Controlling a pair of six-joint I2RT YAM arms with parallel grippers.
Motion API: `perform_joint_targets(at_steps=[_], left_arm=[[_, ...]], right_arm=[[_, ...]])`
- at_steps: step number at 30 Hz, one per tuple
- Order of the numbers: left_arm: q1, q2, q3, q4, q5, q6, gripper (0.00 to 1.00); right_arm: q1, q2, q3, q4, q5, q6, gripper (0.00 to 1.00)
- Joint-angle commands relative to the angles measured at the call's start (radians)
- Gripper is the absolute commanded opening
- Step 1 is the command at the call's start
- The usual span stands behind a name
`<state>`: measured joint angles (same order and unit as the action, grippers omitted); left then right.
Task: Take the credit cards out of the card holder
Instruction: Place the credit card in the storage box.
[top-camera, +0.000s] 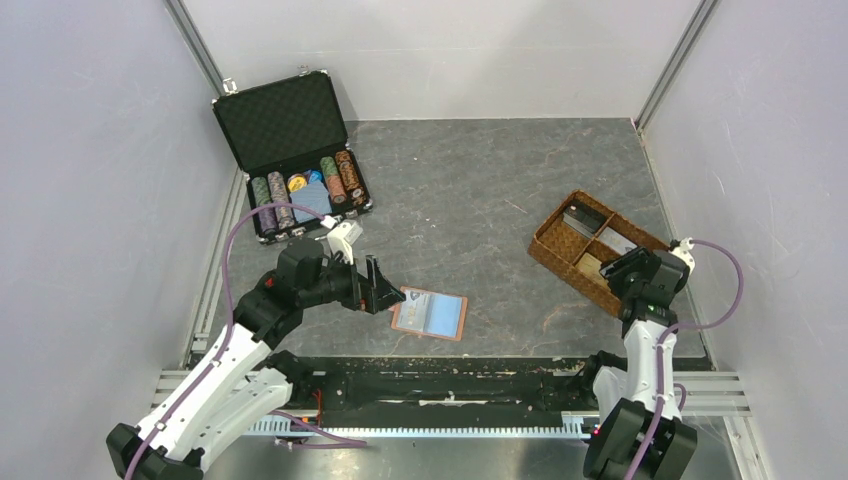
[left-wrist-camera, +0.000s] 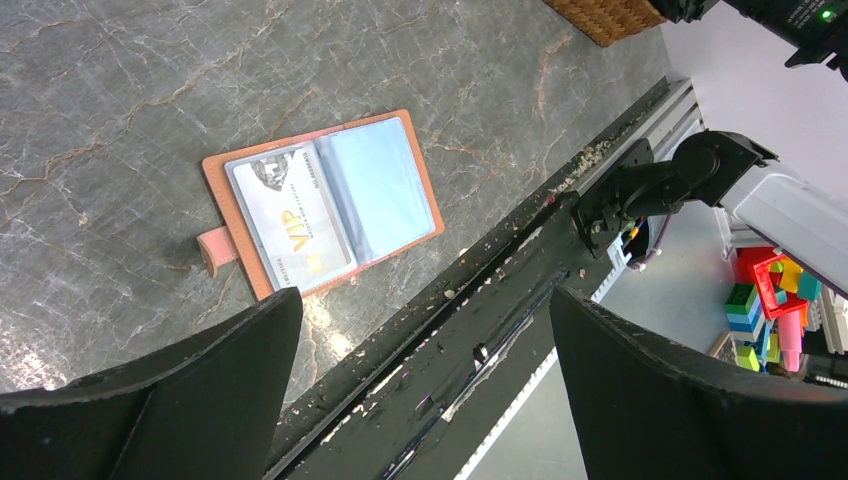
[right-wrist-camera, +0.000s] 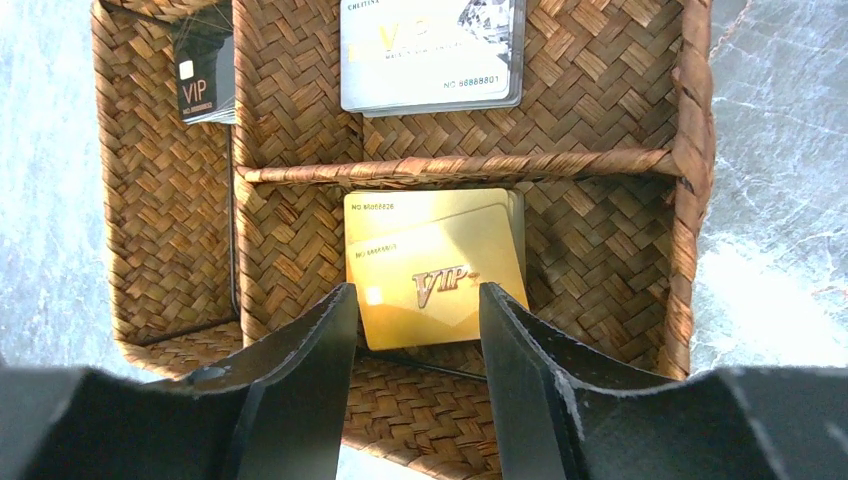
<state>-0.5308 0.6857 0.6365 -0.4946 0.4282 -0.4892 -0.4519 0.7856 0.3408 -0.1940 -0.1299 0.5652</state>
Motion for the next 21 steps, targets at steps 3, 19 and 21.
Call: perform_joint_targets(at_steps=[3,19,21], left_arm=[[-0.003,-0.012,0.016,0.03,0.01,0.044,1.0],[-0.003,0.087,0.026,-0.026,-0.121,0.052,1.0],[-0.003,0.136,0.031,-0.036,-0.135,0.047,0.99]], right_arm=[[-0.004,0.003,0.04,-0.056,-0.013,-0.067,0.51],[0.096,0.052,0.338,-0.235,-0.115,-0.219,0.47],[0.176,0.049,0.362,-0.247,-0.076,-0.217,0.47]])
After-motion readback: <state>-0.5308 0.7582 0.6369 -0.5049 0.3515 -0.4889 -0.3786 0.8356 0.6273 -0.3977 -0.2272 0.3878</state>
